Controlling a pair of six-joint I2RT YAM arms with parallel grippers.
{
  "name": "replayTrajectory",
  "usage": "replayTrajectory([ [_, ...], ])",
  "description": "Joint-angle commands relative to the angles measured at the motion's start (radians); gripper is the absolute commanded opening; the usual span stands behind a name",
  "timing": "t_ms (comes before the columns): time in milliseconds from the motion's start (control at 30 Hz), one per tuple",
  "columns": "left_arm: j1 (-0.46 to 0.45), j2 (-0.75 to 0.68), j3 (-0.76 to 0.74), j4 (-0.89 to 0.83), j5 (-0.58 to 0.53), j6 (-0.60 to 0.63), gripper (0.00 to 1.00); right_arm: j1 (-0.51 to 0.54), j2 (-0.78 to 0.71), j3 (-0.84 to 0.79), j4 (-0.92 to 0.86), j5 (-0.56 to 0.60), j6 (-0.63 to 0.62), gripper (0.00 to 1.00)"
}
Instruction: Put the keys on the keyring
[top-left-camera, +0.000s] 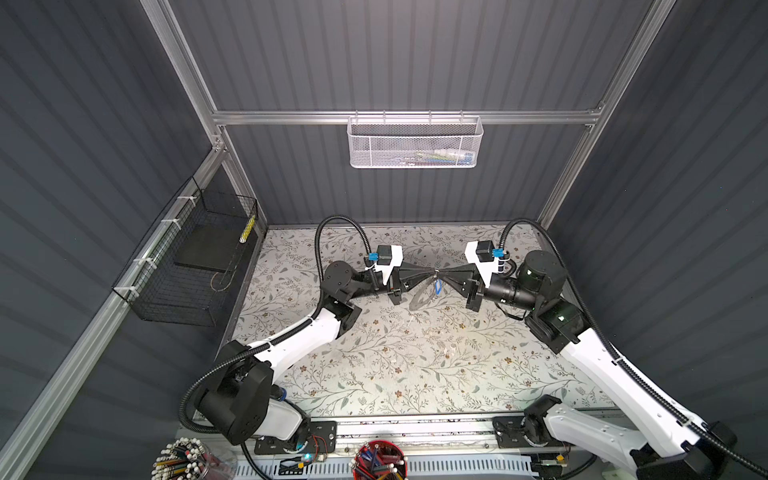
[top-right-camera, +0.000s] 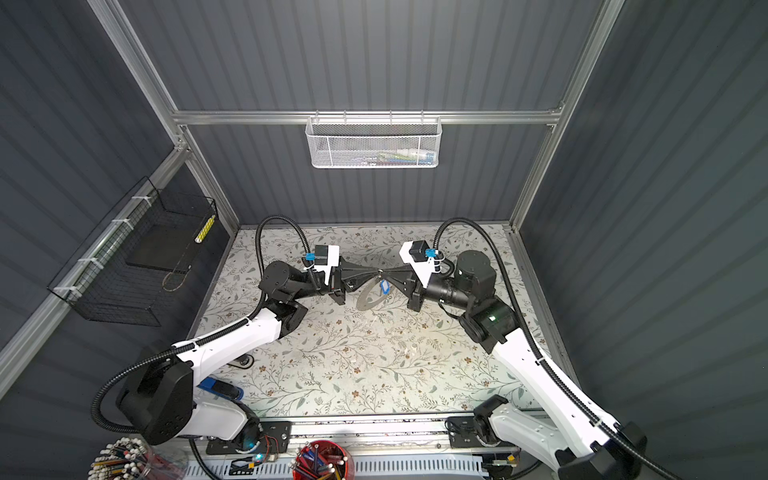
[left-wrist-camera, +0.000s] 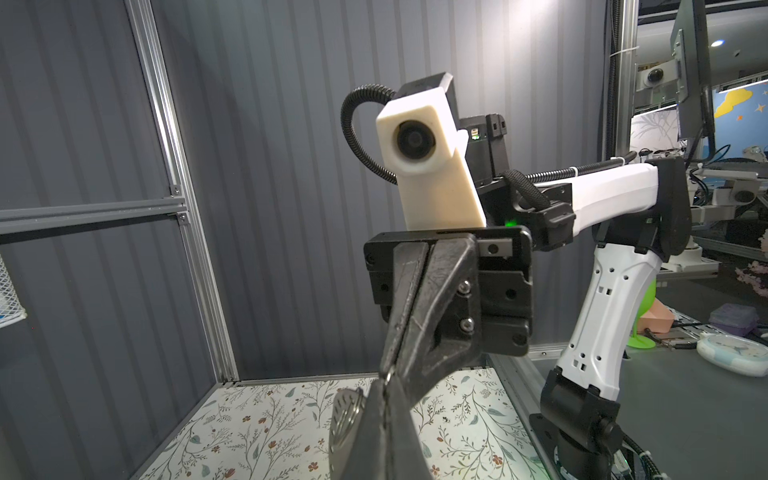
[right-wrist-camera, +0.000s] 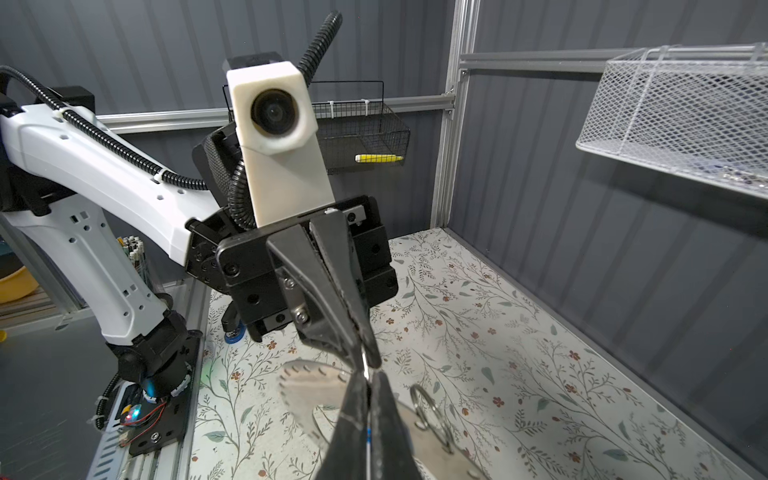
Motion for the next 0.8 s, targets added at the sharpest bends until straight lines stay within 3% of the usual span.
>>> replayTrajectory([
  [0,0.002,-0.002,0.032,0.055,0.011,-0.001,0.0,0.0,0.003,0.035,-0.034,-0.027,-0.004,0.0],
  [33,0.002,-0.003,0.035,0.038,0.008,0.004,0.0,-0.002,0.0,0.036,-0.043,-0.018,-0.011,0.0],
  [67,0.002,-0.007,0.042,-0.007,0.01,0.025,0.06,-0.003,-0.004,0.041,-0.062,-0.009,-0.022,0.0],
  [100,0.003,-0.018,0.053,-0.093,0.01,0.073,0.21,-0.005,-0.008,0.051,-0.097,0.001,-0.04,0.0],
  [133,0.003,-0.034,0.064,-0.193,-0.009,0.146,0.29,-0.009,-0.01,0.065,-0.139,0.009,-0.055,0.0],
  [200,0.002,-0.075,0.115,-0.479,-0.047,0.325,0.36,-0.014,-0.01,0.101,-0.257,0.037,-0.106,0.0],
  [300,0.003,-0.11,0.217,-0.87,-0.133,0.582,0.38,-0.018,-0.006,0.15,-0.414,0.096,-0.17,0.0],
  [400,0.002,-0.105,0.3,-1.106,-0.176,0.746,0.38,-0.021,0.007,0.194,-0.531,0.13,-0.212,0.0],
  [567,-0.014,-0.114,0.329,-1.226,-0.181,0.922,0.35,-0.022,0.053,0.266,-0.649,0.149,-0.262,0.0],
  [767,-0.103,-0.078,0.4,-1.341,-0.349,1.018,0.31,-0.022,0.098,0.325,-0.732,0.12,-0.281,0.0],
])
